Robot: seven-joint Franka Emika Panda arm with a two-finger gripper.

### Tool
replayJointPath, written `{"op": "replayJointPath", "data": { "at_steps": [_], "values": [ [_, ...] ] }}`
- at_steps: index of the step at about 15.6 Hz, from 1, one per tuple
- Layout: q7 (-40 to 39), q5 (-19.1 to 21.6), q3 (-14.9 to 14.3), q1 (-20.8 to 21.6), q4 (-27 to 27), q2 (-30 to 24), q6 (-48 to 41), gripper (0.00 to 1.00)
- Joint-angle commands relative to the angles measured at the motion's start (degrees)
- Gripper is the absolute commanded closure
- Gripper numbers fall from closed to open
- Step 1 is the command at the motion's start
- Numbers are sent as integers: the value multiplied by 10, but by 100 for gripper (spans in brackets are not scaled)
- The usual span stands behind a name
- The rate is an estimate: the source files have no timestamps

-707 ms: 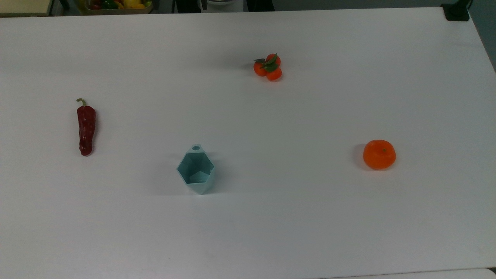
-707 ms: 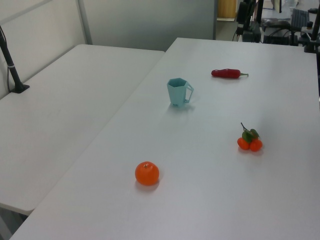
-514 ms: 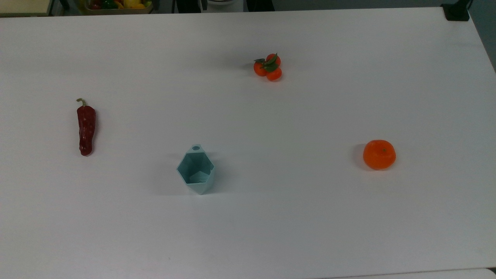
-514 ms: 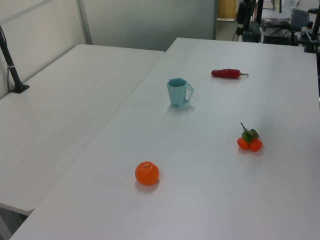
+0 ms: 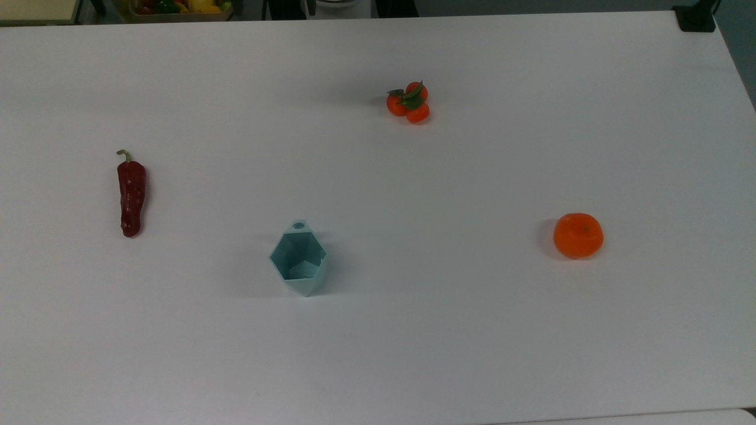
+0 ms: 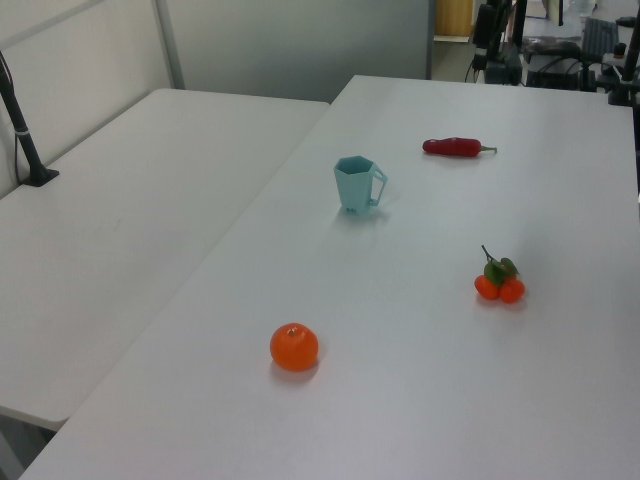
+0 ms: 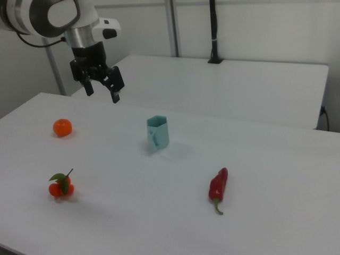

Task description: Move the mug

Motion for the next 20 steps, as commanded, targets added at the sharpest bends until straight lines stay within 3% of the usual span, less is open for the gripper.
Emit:
{"op": "replayJointPath", "data": {
  "at_steps": [1,9,14,20],
  "values": [
    [-13,-5,3,-2,-10,-7,2,0],
    [-15,-3,3,-2,-10,-5,3,0],
    [-15,0,3,-2,-8,7,13,14],
    [-21,3,2,-2,-19,21,80,15]
  ]
}}
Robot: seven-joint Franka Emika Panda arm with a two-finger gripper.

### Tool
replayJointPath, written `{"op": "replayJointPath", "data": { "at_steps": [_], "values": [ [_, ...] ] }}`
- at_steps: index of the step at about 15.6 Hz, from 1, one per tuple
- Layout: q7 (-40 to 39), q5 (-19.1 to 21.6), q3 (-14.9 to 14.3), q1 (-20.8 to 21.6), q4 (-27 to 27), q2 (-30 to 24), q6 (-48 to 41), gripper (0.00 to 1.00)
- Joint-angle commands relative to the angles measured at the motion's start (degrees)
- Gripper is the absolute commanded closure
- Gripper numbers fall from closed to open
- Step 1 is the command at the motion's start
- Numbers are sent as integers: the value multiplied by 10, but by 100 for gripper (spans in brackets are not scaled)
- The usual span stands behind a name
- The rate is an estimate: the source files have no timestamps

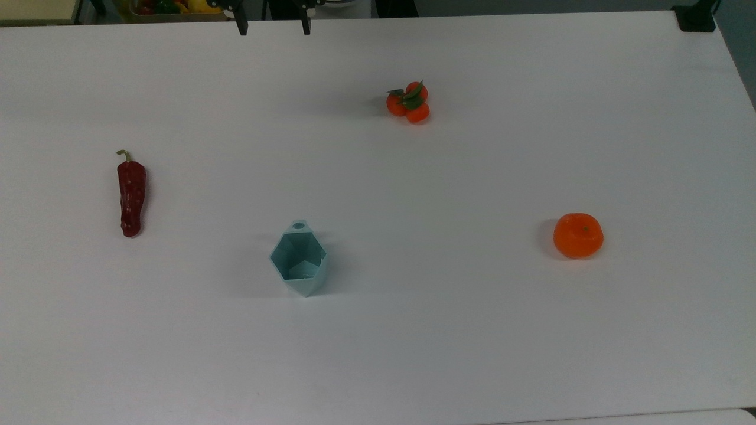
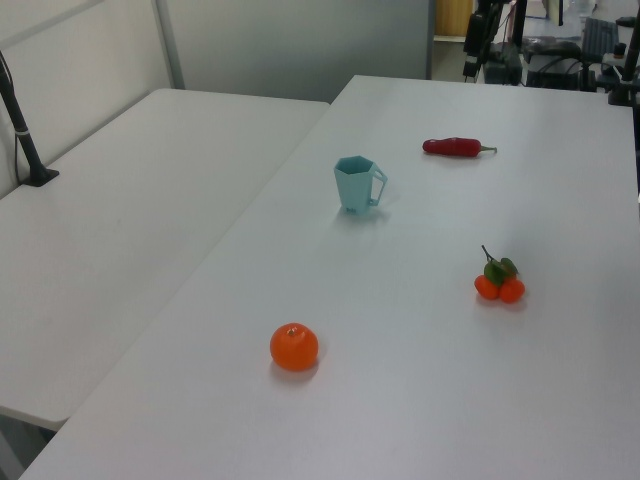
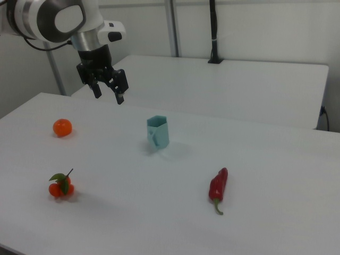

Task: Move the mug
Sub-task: 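Move the open gripper down toward the light-blue mug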

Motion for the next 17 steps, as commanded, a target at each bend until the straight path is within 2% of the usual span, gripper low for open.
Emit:
{"op": "replayJointPath", "data": {
  "at_steps": [1,6,9,17],
  "values": [
    [-21,3,2,-2,-25,6,65,15],
    [-24,3,2,-2,-72,21,163,15],
    [-24,3,2,-2,-92,50,239,16],
    [-24,13,1,-2,-95,129,335,17]
  ]
}}
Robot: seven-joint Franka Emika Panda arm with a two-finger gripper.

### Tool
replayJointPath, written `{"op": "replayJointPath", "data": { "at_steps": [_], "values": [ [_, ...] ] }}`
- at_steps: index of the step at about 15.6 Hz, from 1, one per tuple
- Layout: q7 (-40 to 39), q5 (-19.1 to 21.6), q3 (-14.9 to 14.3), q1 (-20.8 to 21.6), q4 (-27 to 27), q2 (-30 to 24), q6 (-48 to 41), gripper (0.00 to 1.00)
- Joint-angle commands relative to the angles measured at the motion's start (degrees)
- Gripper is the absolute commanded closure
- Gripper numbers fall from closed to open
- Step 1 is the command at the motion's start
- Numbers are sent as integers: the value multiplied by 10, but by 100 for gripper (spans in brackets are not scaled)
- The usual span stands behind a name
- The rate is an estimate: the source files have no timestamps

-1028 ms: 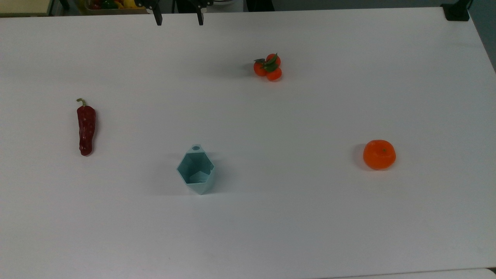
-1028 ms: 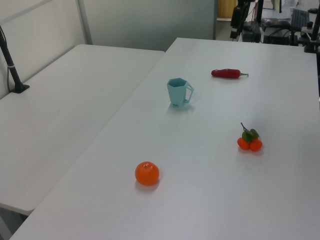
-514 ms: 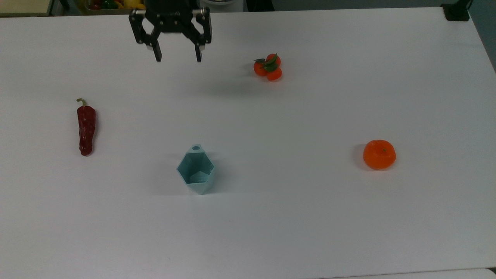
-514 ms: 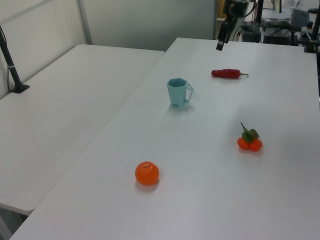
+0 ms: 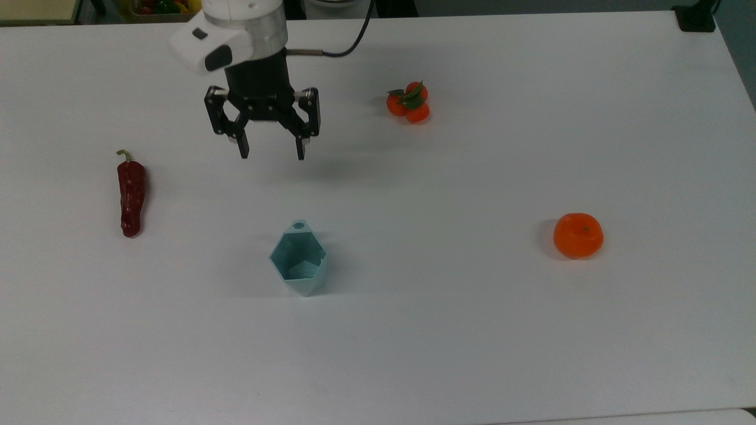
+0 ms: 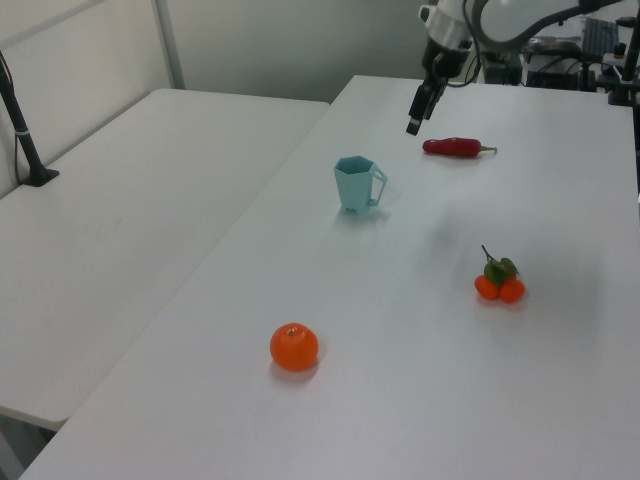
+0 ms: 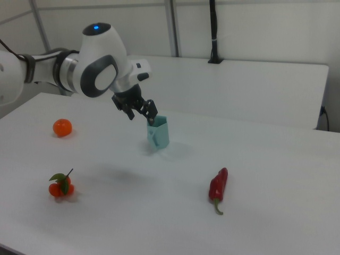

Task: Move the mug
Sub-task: 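Move the open gripper down toward the light-blue mug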

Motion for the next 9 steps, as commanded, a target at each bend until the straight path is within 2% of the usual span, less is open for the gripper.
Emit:
{"op": "replayJointPath", "data": {
  "at_steps": [1,9],
  "values": [
    [-14,10,1,0,-7,25,33,17],
    [-13,9,1,6,-5,87,109,19]
  ]
}}
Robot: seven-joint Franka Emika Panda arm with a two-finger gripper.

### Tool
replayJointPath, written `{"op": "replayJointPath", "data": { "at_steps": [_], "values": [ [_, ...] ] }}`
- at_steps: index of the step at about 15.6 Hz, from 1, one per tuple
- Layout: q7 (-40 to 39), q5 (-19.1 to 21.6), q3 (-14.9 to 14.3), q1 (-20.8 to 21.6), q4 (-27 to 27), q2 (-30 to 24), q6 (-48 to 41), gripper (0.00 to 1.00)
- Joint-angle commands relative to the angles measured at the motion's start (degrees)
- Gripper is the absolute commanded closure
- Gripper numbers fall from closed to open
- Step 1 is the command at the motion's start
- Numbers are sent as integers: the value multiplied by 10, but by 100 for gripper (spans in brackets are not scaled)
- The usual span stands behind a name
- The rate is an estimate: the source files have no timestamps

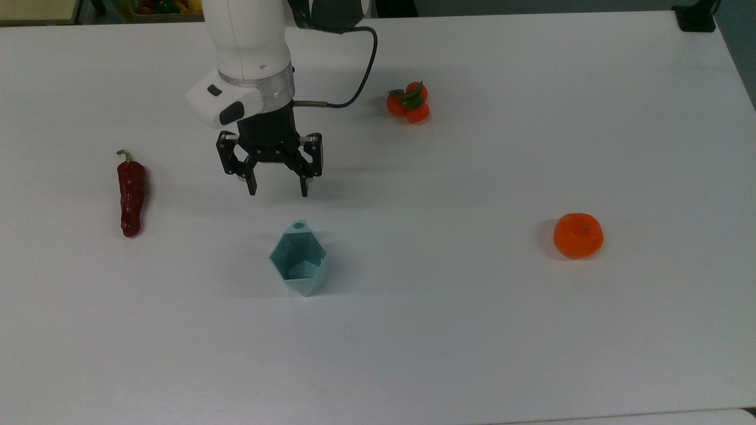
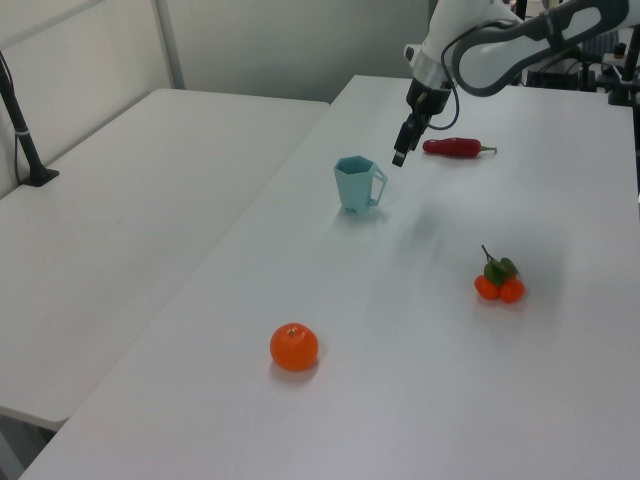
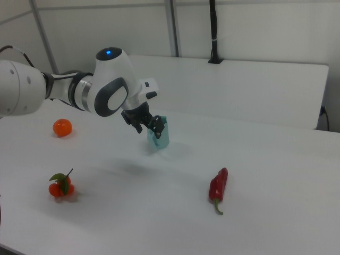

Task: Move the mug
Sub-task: 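Move the open gripper down toward the light-blue mug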

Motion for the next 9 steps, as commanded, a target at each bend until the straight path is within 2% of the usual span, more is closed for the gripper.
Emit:
{"op": "replayJointPath", "data": {
  "at_steps": [1,6,9],
  "values": [
    [-13,9,0,5,-4,23,43,19],
    [-10,8,0,15,0,46,55,19],
    [-7,9,1,16,1,62,94,19]
  ]
}}
